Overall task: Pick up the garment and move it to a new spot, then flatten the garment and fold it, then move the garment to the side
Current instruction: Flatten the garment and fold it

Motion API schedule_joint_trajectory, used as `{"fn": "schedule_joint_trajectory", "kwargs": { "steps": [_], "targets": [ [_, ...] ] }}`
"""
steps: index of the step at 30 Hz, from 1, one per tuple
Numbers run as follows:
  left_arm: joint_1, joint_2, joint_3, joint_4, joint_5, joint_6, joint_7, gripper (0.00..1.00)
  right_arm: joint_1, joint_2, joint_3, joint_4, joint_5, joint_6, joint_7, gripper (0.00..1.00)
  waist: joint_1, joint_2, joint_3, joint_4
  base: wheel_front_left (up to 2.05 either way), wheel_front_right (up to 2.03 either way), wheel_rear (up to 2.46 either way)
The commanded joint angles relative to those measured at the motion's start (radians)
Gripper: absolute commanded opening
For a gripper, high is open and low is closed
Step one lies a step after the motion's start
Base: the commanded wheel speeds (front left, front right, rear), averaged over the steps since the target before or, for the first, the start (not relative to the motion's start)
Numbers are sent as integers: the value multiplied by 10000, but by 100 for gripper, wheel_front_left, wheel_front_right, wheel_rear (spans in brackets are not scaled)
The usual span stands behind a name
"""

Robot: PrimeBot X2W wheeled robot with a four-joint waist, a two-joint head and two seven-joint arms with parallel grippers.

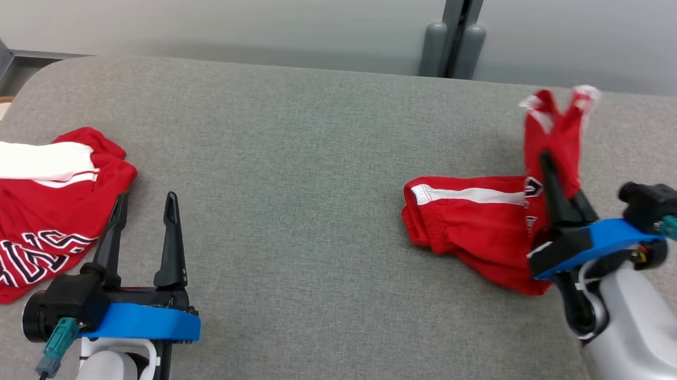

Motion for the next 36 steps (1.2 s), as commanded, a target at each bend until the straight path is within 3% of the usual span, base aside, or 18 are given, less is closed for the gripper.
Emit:
{"fn": "schedule_joint_trajectory", "kwargs": {
  "steps": [1, 10, 21, 27, 28, 30, 31, 36],
  "targets": [
    [59, -9, -30, -9, -72, -10, -25, 100, -118, 143, 285, -102, -153, 1, -38, 0, 0, 0, -1, 58, 0, 0, 0],
    [169, -9, -126, -46, -172, 55, -25, 100, 279, 322, 2460, -365, -454, 1, -38, 0, 0, 0, -44, 367, 0, 0, 0],
    [219, -9, -141, -94, -249, 66, -25, 100, 1360, -49, 3548, -857, -605, 1, -40, 0, 0, 0, 18, 489, 0, 0, 0],
    [170, -9, -203, -61, -253, 99, -25, 100, 1669, 131, 3754, -770, -903, 1, -38, 1, 0, 0, 76, 480, 0, 0, 0],
    [153, -9, -204, -50, -246, 98, -25, 100, 1711, 180, 3795, -718, -902, 1, -40, 9, 0, 0, 76, 474, 0, 0, 0],
    [133, -9, -205, -34, -221, 98, -25, 100, 1679, 199, 3928, -831, -1018, 1, -40, 66, 0, 0, 62, 441, 0, 0, 0],
    [145, -9, -195, -26, -206, 100, -25, 100, 1722, 201, 3926, -879, -1041, 1, -38, 100, 0, 0, 40, 414, 0, 0, 0],
    [211, -9, -146, 26, -176, 112, -25, 100, 2025, 275, 3596, -1576, -1105, 1, -38, 100, 0, 0, -113, 181, 0, 0, 0]
  ]
}}
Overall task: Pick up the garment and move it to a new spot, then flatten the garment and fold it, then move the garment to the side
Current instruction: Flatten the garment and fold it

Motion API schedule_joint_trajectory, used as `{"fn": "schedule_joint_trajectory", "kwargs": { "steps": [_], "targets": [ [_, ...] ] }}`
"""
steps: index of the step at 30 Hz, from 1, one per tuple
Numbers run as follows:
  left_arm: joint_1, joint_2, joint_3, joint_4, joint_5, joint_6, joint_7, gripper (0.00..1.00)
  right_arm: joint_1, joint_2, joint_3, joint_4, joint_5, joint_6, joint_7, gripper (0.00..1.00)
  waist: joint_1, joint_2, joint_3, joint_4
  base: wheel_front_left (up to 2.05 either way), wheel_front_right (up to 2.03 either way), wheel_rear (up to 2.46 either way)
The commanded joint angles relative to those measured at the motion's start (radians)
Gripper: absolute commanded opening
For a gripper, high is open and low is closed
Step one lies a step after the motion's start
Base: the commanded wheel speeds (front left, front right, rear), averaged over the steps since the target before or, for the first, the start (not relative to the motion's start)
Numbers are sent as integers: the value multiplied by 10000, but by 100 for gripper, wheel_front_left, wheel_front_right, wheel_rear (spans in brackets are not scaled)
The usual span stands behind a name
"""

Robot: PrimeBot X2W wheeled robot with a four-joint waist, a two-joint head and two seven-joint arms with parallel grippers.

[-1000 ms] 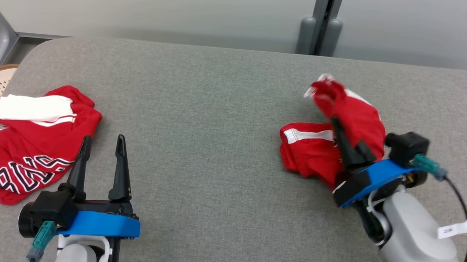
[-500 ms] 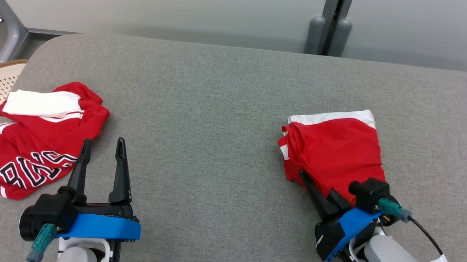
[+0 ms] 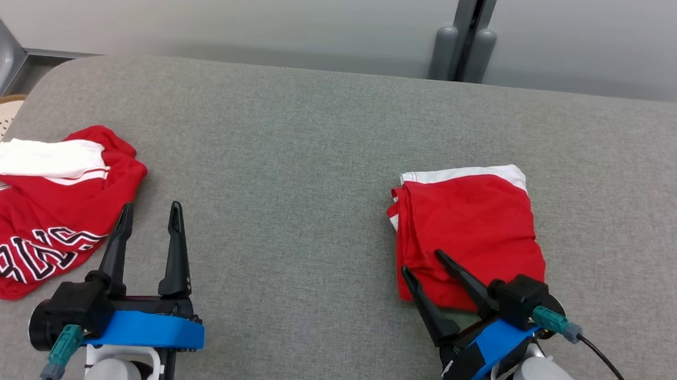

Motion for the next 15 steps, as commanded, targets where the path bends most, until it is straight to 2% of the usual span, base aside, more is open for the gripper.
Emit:
{"fn": "schedule_joint_trajectory", "kwargs": {
  "steps": [1, 7, 15],
  "targets": [
    [0, -11, 57, 25, 71, 37, -25, 100, 275, -2, -150, -317, -128, 1, -40, 100, 0, -1, -120, -166, 0, 0, 0],
    [81, -13, 126, 71, 183, 12, -25, 100, 733, 42, -1366, -1461, -618, 1, -38, 100, 0, -1, -406, -578, 0, 0, 0],
    [210, -10, 389, 186, 521, 147, -25, 100, 1364, 406, -3460, -2203, -1657, 1, -38, 100, 0, -1, -732, -1135, 0, 0, 0]
  ]
}}
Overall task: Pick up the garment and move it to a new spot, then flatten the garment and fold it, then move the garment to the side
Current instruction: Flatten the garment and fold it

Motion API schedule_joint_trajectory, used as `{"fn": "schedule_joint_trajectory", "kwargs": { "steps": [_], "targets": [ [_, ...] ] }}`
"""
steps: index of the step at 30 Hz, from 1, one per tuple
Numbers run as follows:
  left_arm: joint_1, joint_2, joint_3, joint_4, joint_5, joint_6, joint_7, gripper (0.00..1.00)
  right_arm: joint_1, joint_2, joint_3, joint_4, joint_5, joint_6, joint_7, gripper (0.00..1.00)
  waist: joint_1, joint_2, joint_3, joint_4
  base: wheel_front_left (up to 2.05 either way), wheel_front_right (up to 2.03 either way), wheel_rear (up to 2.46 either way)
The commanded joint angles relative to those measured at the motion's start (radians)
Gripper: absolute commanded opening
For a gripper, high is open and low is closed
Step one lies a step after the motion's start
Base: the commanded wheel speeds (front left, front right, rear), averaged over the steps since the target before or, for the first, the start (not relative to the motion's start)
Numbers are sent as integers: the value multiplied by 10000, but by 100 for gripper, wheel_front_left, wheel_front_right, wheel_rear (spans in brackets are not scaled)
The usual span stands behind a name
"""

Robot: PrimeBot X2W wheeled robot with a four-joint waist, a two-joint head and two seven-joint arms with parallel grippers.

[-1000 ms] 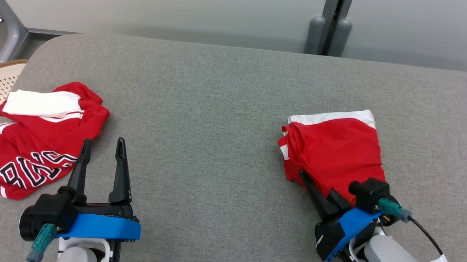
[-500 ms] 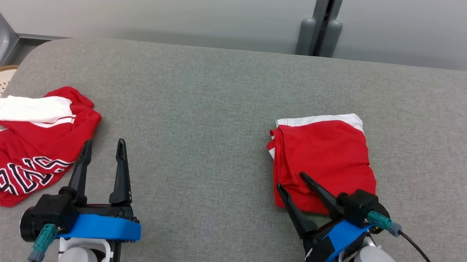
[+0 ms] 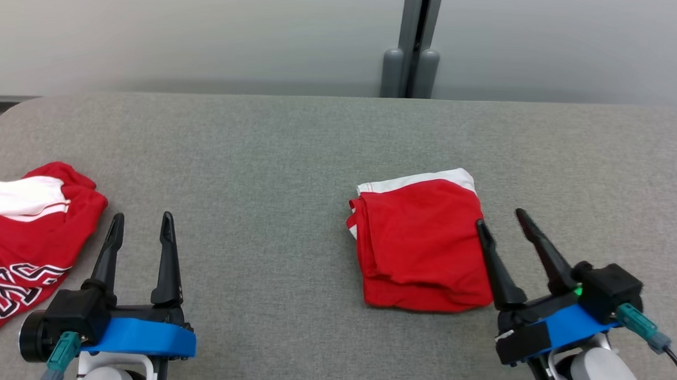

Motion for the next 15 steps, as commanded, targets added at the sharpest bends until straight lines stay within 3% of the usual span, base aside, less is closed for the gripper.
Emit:
{"fn": "schedule_joint_trajectory", "kwargs": {
  "steps": [1, 11, 15],
  "targets": [
    [102, -10, 115, 67, 130, 127, -25, 100, 333, 156, -471, -156, -279, 1, -38, 100, 1, 0, -180, -204, 0, 0, 0],
    [463, -8, 438, 331, 548, 356, -25, 100, 1349, 767, -2297, -688, -1102, 1, -38, 100, 1, 0, -589, -396, 0, 0, 0],
    [701, 43, 492, 287, 831, 377, -25, 100, 1807, 988, -2574, -931, -1422, 1, -38, 100, 1, 0, -738, -423, 0, 0, 0]
  ]
}}
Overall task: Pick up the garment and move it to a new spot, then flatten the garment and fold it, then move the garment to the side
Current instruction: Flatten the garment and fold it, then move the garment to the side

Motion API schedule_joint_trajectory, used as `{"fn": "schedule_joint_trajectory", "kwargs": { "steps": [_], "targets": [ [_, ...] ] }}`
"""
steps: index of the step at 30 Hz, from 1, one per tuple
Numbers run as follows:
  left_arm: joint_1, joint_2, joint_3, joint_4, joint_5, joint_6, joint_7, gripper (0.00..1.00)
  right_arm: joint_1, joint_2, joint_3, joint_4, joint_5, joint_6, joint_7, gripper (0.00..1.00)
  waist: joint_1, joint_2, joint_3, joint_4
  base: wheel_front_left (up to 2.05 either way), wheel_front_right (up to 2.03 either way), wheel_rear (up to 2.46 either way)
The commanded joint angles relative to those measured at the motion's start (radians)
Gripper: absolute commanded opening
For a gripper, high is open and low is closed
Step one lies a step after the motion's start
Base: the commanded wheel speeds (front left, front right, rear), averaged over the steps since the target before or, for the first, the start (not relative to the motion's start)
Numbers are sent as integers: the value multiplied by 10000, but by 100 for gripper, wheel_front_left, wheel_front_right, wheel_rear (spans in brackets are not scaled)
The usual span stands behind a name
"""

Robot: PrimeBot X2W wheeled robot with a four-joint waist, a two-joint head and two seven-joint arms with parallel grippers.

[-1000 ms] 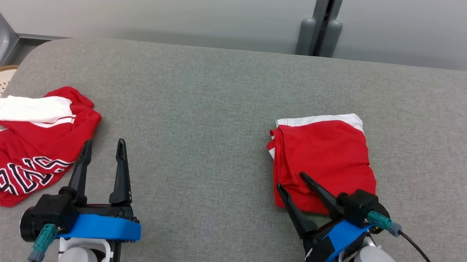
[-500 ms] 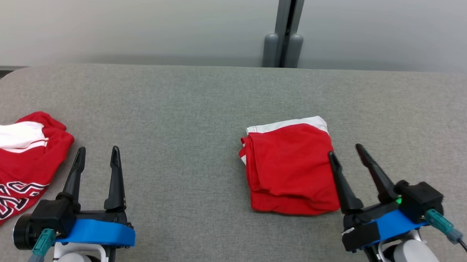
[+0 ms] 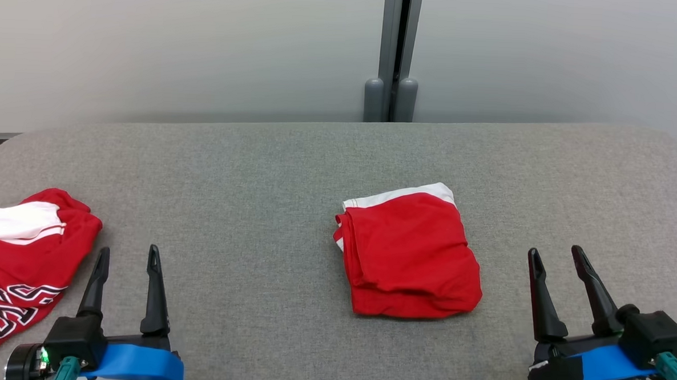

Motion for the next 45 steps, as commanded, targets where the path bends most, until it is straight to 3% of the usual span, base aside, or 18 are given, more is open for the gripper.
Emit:
{"fn": "schedule_joint_trajectory", "kwargs": {
  "steps": [1, 30, 36, 45],
  "targets": [
    [115, 33, 3, -80, 106, -20, -25, 100, 225, 68, -85, -116, -142, 1, -36, 100, 1, -1, -36, -11, 0, 0, 0],
    [516, 310, -338, -327, 498, -31, -25, 100, 607, 488, -460, 367, -811, 1, -36, 100, 1, -1, -133, 352, 0, 0, 0],
    [310, 300, -373, -363, 446, -24, -25, 100, -336, 213, -23, 637, -895, 1, 52, 100, 1, -1, 69, 447, 0, 0, 0],
    [-159, 237, -576, -440, 386, -42, -25, 100, -3017, -299, 623, 1824, -940, 1, 1090, 100, 1, -1, 797, 790, 0, 0, 0]
  ]
}}
